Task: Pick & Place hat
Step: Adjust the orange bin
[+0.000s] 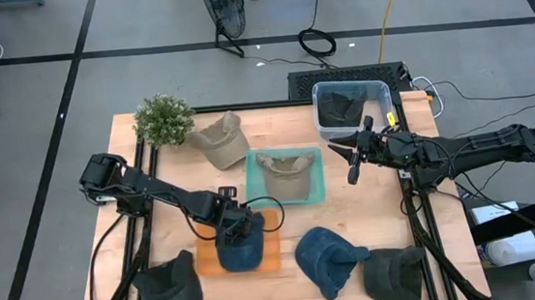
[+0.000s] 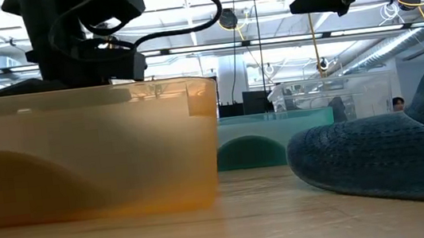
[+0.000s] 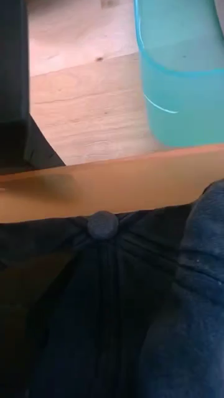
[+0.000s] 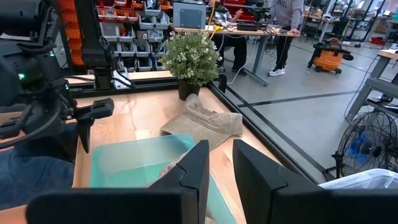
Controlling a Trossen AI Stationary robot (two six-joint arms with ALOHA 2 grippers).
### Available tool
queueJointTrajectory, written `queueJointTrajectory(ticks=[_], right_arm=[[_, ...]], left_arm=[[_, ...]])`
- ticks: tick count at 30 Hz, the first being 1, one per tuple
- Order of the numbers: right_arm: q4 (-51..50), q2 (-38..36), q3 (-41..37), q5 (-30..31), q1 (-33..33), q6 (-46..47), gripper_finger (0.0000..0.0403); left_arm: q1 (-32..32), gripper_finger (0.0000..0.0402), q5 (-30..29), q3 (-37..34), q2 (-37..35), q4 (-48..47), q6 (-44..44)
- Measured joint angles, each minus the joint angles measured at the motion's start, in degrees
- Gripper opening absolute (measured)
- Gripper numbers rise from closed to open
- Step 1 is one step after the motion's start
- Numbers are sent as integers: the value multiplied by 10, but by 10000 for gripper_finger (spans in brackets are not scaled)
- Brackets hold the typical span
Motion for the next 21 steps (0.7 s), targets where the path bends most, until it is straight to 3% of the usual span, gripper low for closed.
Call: queueJointTrajectory(ticks=[6,12,21], right_arm=[[2,0,0,0,0,0,59],[1,0,0,0,0,0,59],[-3,0,0,0,0,0,59]], left_arm=[[0,173,2,10,-13,-11,7],[-6,172,51,10,-16,-28,5],[-20,172,17,10,-16,-78,9]])
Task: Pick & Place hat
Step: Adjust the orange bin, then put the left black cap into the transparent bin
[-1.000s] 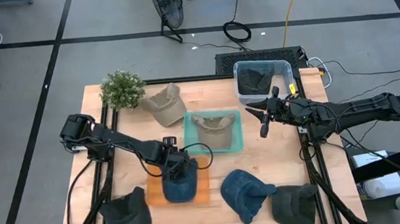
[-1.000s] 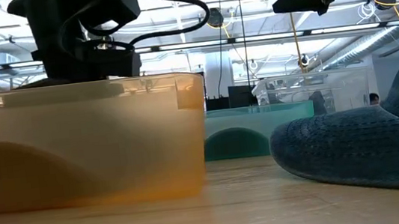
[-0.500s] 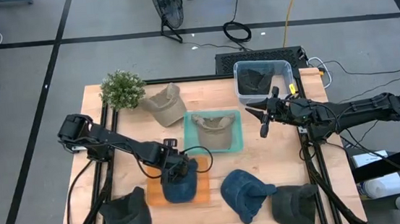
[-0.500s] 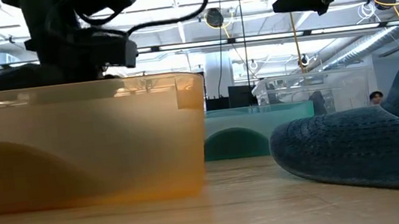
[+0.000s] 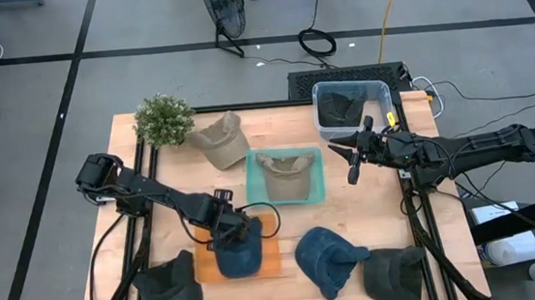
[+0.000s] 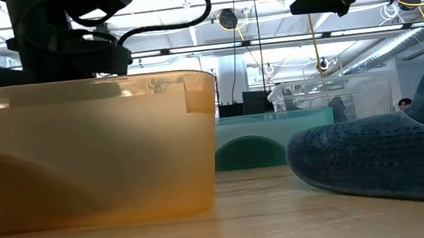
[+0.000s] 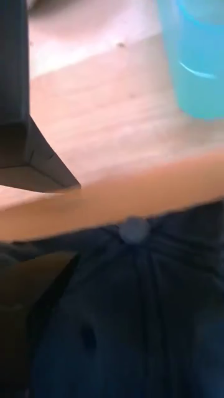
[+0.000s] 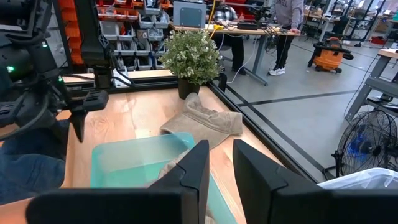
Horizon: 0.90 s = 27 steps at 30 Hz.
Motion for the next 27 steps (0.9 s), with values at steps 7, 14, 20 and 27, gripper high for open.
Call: queueJointTrajectory(ticks=[7,14,20,27], right_arm=[[1,0,0,0,0,0,59],[5,0,0,0,0,0,59],[5,0,0,-44,0,0,59],[5,0,0,-60,0,0,59]], left_arm=[[2,172,-49,3,-4,-26,14],[10,172,-68,53,-45,-61,15],[2,172,-30,84,-85,-77,-13],[-22,172,11,90,-114,-99,-90]])
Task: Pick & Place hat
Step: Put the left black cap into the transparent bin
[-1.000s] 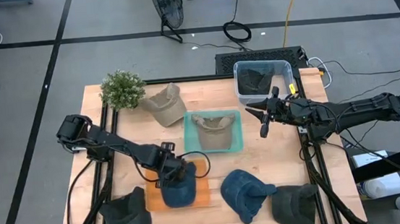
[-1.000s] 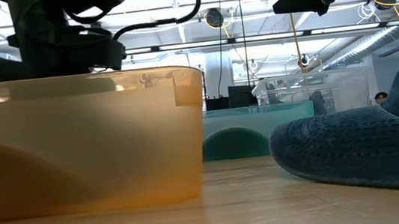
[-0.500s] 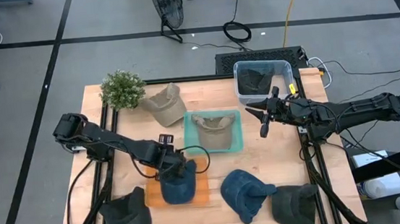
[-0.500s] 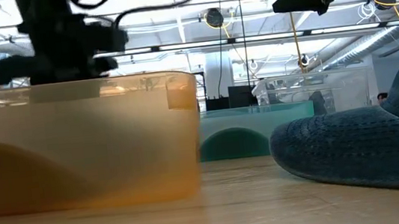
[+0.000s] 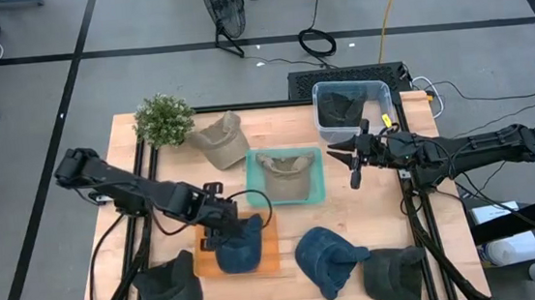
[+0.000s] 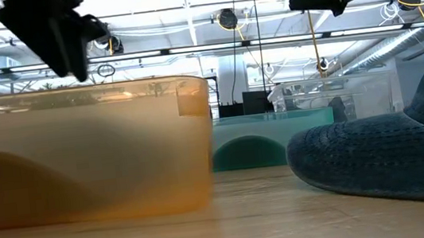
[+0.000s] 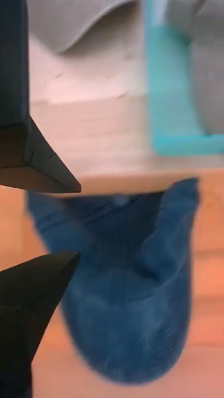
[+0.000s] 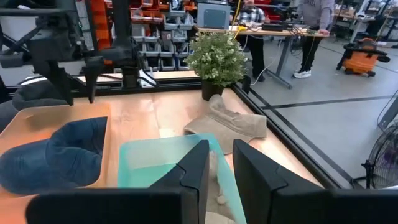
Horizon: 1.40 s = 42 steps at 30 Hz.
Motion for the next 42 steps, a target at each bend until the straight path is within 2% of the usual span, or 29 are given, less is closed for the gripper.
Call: queueJointTrajectory(ticks=[4,8,15,19,22,27,33,42], right_arm=[[0,0,0,0,0,0,59],[0,-6,0,0,0,-2,59],[11,-26,0,0,0,-16,59],[12,-36,0,0,0,-32,59],[19,-40,0,0,0,-51,59],[63,-42,0,0,0,-98,59],[116,-42,0,0,0,-174,59],[138,-40,0,1,0,-263,59]], left_arm=[[-28,172,40,0,1,-59,-68],[-55,172,100,0,1,-96,-177],[-138,172,276,0,1,-85,-383],[-182,172,309,0,1,-60,-485],[-215,172,307,0,1,-59,-547],[-260,172,231,-1,1,-7,-641],[-292,173,179,-1,1,31,-742],[-337,173,155,-1,32,37,-858]])
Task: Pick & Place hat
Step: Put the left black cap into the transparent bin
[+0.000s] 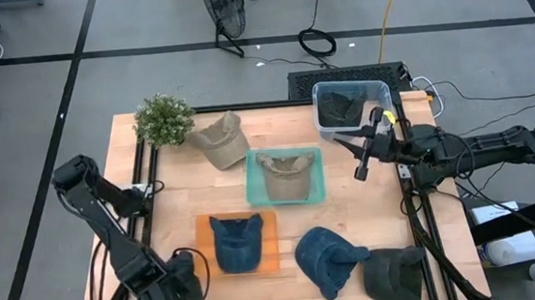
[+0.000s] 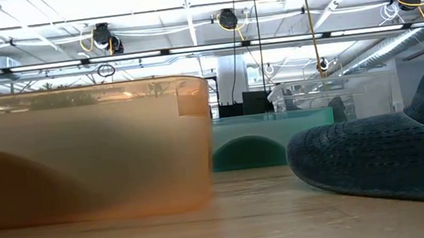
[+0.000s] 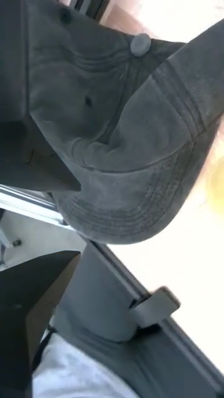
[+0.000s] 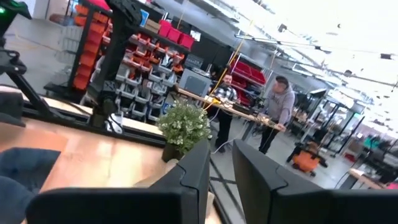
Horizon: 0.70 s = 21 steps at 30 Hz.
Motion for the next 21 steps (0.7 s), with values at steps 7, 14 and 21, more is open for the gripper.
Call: queueJointTrajectory(ticks=[7,14,21], right_arm=[[43,0,-31,0,0,-32,59],[75,0,-33,1,0,-39,59],[72,0,-33,0,0,-9,59]], left_arm=[[-12,173,-2,0,31,1,5],[-17,173,38,-18,47,-8,22],[-37,173,39,-53,48,4,2]])
